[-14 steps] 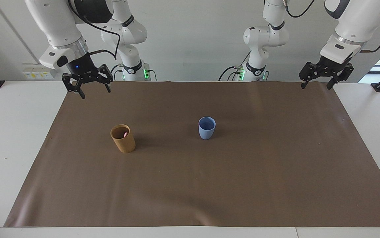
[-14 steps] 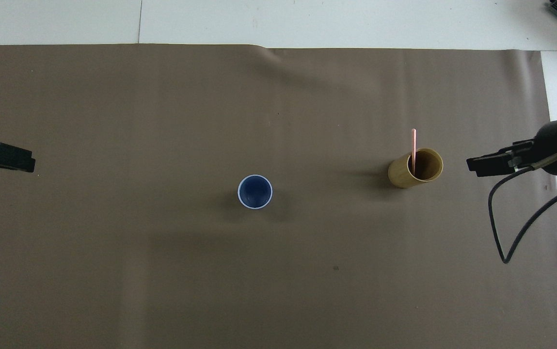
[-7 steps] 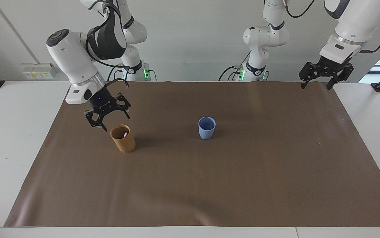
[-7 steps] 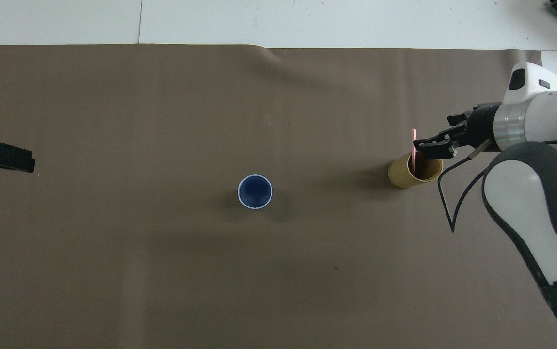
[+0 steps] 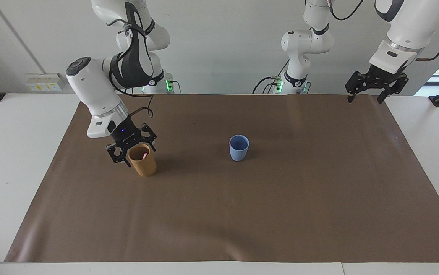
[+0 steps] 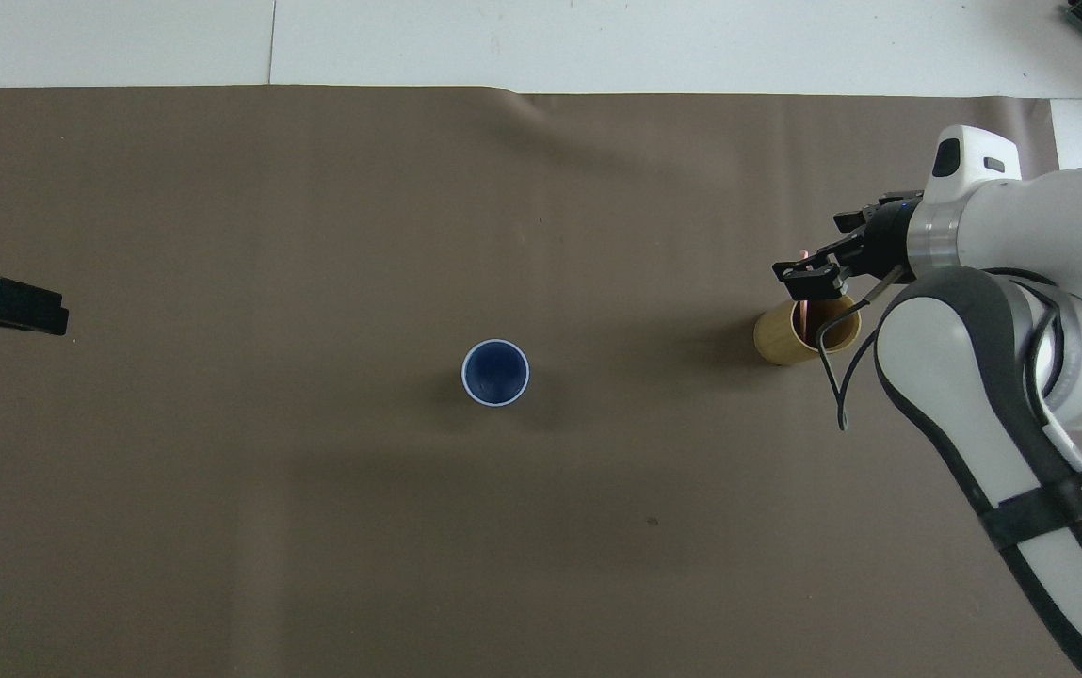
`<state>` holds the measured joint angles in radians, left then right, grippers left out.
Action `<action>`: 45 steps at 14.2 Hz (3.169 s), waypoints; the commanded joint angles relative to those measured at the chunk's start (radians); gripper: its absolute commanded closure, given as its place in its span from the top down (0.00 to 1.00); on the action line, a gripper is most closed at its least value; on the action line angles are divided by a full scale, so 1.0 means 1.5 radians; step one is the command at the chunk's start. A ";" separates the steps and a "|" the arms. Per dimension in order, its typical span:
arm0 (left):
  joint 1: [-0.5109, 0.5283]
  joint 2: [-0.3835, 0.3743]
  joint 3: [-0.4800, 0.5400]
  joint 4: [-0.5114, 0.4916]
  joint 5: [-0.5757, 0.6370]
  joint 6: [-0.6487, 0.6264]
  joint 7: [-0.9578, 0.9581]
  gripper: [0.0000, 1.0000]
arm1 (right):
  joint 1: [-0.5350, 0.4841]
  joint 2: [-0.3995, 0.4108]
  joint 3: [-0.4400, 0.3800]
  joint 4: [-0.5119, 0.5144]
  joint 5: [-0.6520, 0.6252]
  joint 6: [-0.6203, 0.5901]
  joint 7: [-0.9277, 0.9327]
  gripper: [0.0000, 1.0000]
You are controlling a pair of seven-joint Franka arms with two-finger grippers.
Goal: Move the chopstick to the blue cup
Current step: 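Close the right gripper on the top of the pink stick, then lift the pink stick out of the yellow cup with the right gripper, then carry the pink stick over the blue cup and lower it inside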
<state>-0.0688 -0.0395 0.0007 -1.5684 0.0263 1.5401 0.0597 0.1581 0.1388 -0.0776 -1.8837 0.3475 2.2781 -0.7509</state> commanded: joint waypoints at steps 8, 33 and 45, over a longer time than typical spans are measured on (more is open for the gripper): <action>0.007 0.007 -0.005 0.017 0.001 -0.014 0.002 1.00 | -0.008 0.016 -0.001 -0.005 0.052 0.016 -0.061 0.53; 0.007 0.007 -0.005 0.017 0.001 -0.014 0.002 1.00 | -0.021 -0.074 -0.001 0.122 0.053 -0.187 0.031 0.00; 0.007 0.007 -0.005 0.016 0.001 -0.017 0.002 1.00 | 0.239 -0.017 0.028 0.168 -0.105 -0.031 0.512 0.00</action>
<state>-0.0688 -0.0395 0.0007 -1.5683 0.0263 1.5372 0.0597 0.4991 0.0616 -0.0315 -1.6573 0.2213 2.1864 -0.0427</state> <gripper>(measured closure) 0.000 0.921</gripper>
